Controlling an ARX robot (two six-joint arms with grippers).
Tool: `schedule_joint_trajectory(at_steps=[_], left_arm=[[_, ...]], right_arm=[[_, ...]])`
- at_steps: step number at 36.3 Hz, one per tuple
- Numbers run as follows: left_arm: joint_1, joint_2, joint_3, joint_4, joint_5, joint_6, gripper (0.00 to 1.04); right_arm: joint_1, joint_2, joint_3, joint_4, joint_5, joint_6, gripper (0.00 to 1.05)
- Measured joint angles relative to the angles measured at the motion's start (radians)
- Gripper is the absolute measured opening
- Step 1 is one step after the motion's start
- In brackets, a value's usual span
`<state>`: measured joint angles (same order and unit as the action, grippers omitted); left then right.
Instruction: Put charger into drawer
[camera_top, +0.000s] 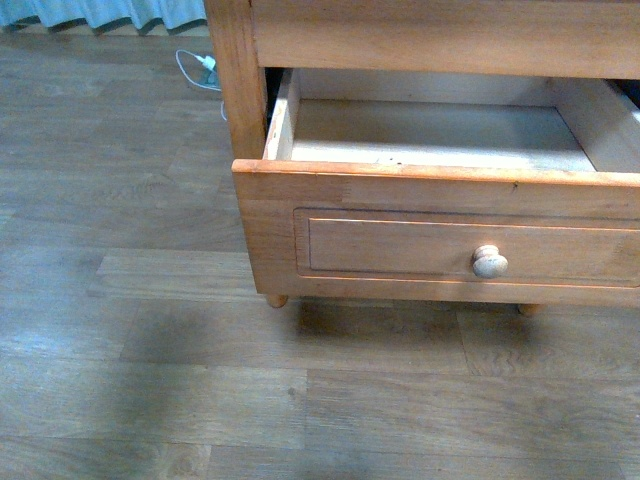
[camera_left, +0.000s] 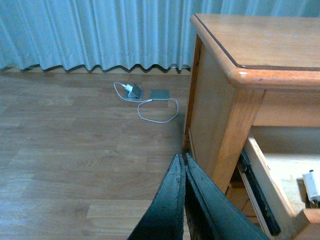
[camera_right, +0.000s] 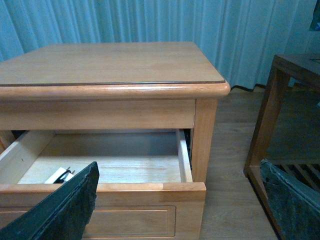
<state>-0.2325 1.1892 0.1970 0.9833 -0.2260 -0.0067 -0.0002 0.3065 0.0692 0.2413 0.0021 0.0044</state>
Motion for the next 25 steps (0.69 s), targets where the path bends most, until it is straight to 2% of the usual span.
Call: schedule_joint_trajectory(at_steps=[4,9,21,25], left_arm=[[0.034,-0.074,-0.045,-0.034,0.039,0.000,0.04],[0.069,-0.102,-0.105,0.002,0.069,0.000,0.04],[0.136,-0.348,-0.167,-0.184,0.133,0.000,0.04],[0.201,-0.421,-0.173,-0.247,0.215,0.002,0.04]], right_arm=[[0.000,0.000,0.000,0.000,0.000,0.000,0.96],[0.000,0.000,0.000,0.000,0.000,0.000,0.96],[0.000,0.000,0.000,0.000,0.000,0.000,0.96],[0.000,0.000,0.000,0.000,0.000,0.000,0.96]])
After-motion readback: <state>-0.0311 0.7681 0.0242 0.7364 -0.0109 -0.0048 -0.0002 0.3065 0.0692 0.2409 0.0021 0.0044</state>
